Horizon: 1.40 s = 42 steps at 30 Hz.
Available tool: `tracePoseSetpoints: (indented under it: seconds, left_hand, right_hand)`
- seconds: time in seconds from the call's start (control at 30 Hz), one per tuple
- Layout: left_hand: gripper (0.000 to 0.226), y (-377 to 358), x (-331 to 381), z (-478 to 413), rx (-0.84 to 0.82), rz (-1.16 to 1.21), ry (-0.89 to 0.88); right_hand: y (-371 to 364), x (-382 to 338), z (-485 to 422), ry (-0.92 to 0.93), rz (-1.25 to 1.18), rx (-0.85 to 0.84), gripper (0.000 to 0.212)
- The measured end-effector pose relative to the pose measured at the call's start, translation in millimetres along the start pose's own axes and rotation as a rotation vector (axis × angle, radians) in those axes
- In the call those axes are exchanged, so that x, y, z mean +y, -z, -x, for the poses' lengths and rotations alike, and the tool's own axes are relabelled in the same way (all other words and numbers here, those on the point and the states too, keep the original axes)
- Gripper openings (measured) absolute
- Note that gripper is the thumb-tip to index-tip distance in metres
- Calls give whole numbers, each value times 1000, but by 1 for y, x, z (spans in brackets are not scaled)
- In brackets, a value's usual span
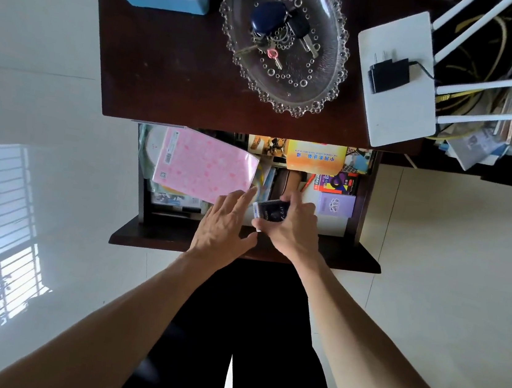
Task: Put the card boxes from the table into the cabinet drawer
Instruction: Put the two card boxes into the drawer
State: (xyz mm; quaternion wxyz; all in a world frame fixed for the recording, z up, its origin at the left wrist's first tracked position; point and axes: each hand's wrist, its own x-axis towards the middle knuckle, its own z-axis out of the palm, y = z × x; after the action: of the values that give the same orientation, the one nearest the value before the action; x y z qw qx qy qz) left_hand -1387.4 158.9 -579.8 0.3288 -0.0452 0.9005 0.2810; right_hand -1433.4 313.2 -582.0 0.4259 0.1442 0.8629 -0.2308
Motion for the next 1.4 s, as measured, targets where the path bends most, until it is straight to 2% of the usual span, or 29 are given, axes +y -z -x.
tracePoseSetpoints:
  seconds: [0.13,0.23,0.4,0.57,0.77,1.0,1.4]
  left_hand:
    - [64,-9,-21,11,-4,93,155]
    - [52,-19,-42,22,-91,14,200]
    - [61,-32,-71,41,-232,-109,160]
    - [77,-46,-76,50,-219,-104,169]
    - [66,-58,-73,50,-111,-125,211]
    - [64,-60,-74,50,-95,-125,216]
    - [63,-59,-75,51,-93,-113,214]
  right_hand:
    - [-3,30,-8,-138,-24,69,64]
    - [-5,52,-15,-243,-53,101,50]
    - [-9,76,-24,-383,64,100,44]
    - [-14,91,-34,-384,168,124,44]
    - [-16,108,-51,-397,195,79,42]
    - [-20,116,-58,-332,441,115,42]
    - [-23,107,-56,-341,419,44,41]
